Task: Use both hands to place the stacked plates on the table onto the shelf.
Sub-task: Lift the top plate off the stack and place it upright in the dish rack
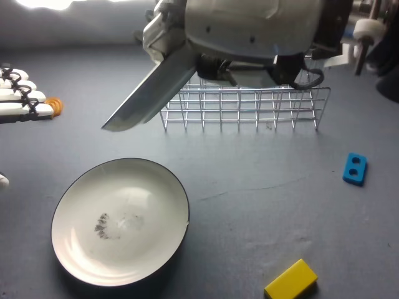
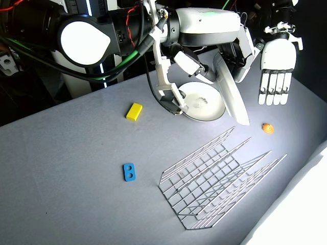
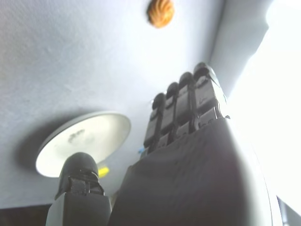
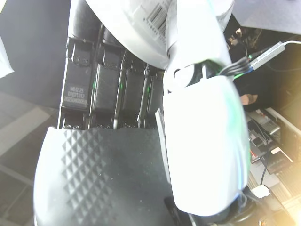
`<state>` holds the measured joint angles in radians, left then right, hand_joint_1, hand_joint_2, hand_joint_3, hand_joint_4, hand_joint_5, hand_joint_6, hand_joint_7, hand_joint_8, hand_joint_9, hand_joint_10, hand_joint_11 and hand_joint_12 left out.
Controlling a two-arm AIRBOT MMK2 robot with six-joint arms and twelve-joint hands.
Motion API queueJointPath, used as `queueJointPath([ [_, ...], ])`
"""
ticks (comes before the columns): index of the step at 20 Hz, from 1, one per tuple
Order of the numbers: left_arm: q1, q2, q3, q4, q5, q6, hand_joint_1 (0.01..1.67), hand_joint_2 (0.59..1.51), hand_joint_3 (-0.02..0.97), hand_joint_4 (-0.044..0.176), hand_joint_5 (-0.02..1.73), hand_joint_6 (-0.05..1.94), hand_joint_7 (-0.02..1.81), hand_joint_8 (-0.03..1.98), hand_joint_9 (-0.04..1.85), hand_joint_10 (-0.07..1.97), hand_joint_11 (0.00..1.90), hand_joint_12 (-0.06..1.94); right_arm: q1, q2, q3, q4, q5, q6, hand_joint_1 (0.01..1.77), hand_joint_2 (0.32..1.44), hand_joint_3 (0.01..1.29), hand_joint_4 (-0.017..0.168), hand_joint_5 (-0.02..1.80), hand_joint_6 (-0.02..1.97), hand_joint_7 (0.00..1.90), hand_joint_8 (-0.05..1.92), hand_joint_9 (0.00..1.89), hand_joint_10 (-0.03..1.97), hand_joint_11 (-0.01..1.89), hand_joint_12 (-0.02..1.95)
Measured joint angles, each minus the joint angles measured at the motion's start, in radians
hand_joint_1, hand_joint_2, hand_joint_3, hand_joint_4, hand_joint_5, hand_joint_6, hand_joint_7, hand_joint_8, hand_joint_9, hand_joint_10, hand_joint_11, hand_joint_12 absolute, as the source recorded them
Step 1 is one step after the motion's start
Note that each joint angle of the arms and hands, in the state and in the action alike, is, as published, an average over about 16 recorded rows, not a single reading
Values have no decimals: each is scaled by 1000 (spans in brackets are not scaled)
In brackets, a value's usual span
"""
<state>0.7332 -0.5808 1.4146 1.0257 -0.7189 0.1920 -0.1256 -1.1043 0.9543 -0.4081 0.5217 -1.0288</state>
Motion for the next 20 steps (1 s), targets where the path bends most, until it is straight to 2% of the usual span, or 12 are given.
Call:
queueJointPath([
  [5,2,-5,18,70,-133,13,20,1119,7,3,21,16,23,15,17,5,15,16,11,15,3,60,-3,-34,1358,962,18,-1,932,914,1076,856,1046,872,914,987],
  [13,-1,-15,32,219,-351,50,20,1112,7,2,21,16,22,14,16,4,15,17,31,23,19,124,-30,-13,1359,962,18,-1,930,946,1083,816,1036,902,903,1017],
  [16,-6,-18,32,275,-407,62,20,1112,7,2,23,15,23,14,17,4,15,17,41,23,27,132,-46,14,1359,962,18,-1,937,946,1082,811,1033,917,899,1031],
  [20,-13,-21,31,339,-451,74,20,1113,7,2,25,15,22,14,18,4,15,17,51,24,37,136,-69,56,1359,962,18,-1,947,945,1080,806,1026,938,891,1052],
])
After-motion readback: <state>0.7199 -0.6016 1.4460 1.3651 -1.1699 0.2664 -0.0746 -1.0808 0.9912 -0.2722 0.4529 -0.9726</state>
